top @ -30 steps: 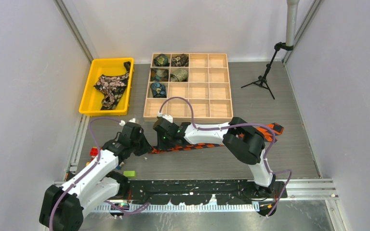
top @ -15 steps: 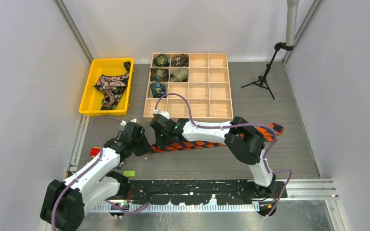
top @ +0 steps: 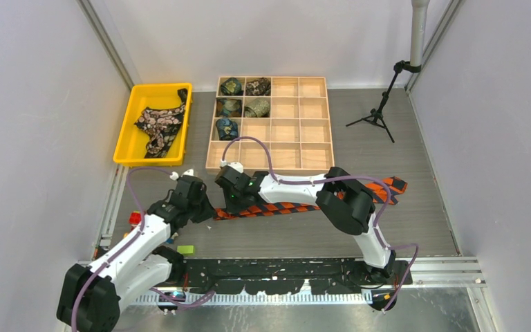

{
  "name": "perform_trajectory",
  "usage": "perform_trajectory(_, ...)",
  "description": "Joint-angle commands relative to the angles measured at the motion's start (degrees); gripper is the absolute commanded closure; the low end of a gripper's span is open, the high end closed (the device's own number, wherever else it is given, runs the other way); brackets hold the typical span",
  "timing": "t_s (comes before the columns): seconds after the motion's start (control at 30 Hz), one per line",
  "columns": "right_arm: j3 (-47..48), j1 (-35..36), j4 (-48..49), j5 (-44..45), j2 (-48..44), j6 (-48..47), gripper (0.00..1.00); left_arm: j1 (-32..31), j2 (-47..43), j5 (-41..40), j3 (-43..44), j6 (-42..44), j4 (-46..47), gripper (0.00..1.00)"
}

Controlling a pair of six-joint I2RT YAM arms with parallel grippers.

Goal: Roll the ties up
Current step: Roll the tie at the center of the board.

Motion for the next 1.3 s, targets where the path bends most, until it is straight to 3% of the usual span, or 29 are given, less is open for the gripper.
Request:
perform_trajectory(0.0,1.6,-0.4,-2.7,2.1,0.3,-2.5,0.88,0.0,1.1,-1.4,0.4,1.4,3.3,1.0)
perform_trajectory(0.23,4.0,-0.6,-5.2,2.4,-0.8,-3.6,0.88,0.0,6.2,-0.5,-1.0,1.4,6.9,1.0)
perform_trajectory(0.5,3.9,-0.5,-5.6,2.5,0.5,-4.0,0.87,-0.1,5.2,-1.0,-2.8,0.6,7.4,1.0)
perform_trajectory(0.7,4.4,-0.6,-6.8,3.0,-0.7,-4.3,0.68,0.0,5.4,-1.1,-2.7,0.6,7.3,1.0)
perform_trajectory(0.87,7.0,-0.6,-8.6,2.6,-3.8,-5.0,0.62,0.0,5.3,-1.0,-2.7,0.6,7.4,1.0)
perform_trajectory(1.0,6.5,-0.6,-7.2,0.3,-6.0,-4.2,0.63,0.0,5.3,-1.0,-2.8,0.6,7.5,1.0)
perform_trajectory(1.27,3.8,-0.7,-1.0,-4.4,-4.8,-1.3,0.82,0.0,5.3,-0.9,-2.8,0.6,7.6,1.0)
